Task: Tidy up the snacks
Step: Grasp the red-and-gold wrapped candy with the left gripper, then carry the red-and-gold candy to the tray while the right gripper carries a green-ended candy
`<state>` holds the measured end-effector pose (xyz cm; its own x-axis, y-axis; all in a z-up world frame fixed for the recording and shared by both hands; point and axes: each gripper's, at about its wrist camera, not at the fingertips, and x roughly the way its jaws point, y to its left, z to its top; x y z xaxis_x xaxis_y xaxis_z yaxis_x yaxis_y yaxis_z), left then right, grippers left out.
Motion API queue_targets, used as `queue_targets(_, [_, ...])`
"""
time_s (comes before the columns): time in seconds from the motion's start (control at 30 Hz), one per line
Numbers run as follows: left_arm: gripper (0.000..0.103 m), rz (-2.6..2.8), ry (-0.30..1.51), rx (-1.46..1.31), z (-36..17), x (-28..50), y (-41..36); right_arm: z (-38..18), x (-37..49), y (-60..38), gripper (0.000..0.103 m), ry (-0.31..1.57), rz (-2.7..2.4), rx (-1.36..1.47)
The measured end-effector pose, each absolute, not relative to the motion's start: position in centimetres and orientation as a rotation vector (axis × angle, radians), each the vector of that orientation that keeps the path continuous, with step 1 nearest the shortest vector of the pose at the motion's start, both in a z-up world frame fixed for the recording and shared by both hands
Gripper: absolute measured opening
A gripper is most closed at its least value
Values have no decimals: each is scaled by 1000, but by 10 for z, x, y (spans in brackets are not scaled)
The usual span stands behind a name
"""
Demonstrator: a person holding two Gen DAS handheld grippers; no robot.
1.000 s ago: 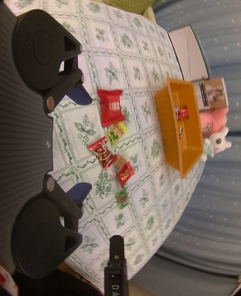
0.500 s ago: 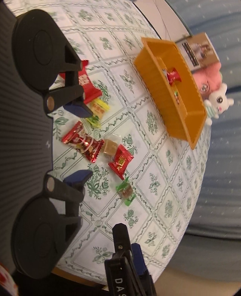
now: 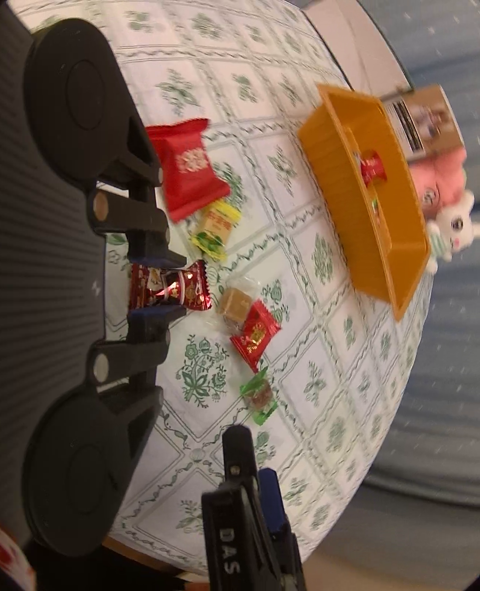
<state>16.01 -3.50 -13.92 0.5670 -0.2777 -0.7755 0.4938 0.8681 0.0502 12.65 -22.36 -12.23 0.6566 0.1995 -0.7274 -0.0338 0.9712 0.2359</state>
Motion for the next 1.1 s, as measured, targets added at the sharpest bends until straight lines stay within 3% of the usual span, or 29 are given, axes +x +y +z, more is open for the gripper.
queue_targets(0.37, [18,-380,848,174,-139,146,-24,-133,155,-206,64,832,138,153])
queue_targets(0.43, [18,-375,846,173,-139,146,-25,-134,157,-201,54,840,140,137])
queue_targets(0.57, [19,-371,843,174,-140,146,-26,-138,159,-193,50,837,139,100])
queue_targets(0.83, [22,-365,837,179,-143,145,-28,-139,161,-191,30,826,129,98])
queue_targets(1.1, [19,-353,820,194,-142,142,-28,-132,152,-195,26,810,118,98])
